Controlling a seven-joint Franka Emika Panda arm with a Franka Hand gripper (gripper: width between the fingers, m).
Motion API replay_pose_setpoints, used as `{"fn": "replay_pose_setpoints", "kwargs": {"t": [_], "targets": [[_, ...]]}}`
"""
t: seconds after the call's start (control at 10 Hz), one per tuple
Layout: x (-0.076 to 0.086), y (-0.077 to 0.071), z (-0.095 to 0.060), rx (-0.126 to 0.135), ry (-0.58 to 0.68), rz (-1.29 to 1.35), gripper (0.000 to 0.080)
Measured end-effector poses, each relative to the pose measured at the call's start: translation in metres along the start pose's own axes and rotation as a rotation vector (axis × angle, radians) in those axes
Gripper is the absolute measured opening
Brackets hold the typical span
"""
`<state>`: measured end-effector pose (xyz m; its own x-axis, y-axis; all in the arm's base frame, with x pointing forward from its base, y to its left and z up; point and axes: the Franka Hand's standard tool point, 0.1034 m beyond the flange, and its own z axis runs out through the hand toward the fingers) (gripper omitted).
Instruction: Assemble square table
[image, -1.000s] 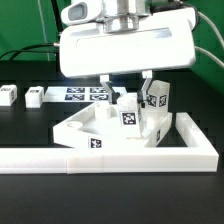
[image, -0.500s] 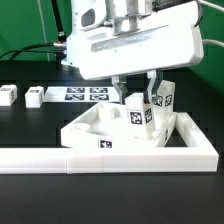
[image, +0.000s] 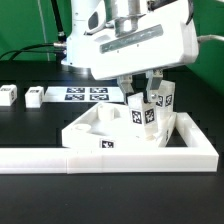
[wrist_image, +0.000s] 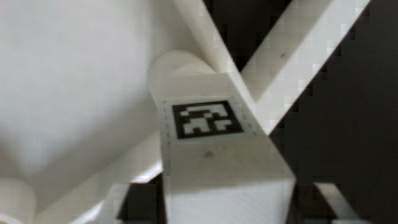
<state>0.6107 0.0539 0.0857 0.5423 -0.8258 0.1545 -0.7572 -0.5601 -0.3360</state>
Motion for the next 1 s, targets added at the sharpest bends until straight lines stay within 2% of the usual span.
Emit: {"fn": "replay_pose_setpoints", "kwargs": {"t": [0.1,0.2,0.3,0.5,1.0], "targets": [[0.0003,-0.0001,0.0001,-0.001,0.001,-0.063,0.0568],[0.0015,0.0005,0.0001,-0.001,0.001,-0.137,0.0568],[0.0033,0.0015,0.0002,-0.001,0.003,-0.171,0.0633],[0.0073,0.0037,0.0008,-0.003,0.009,-0.396,0.0644],[0.0031,0.0006,0.0032,-0.021,-0.016,-0.894,0.0649]]}}
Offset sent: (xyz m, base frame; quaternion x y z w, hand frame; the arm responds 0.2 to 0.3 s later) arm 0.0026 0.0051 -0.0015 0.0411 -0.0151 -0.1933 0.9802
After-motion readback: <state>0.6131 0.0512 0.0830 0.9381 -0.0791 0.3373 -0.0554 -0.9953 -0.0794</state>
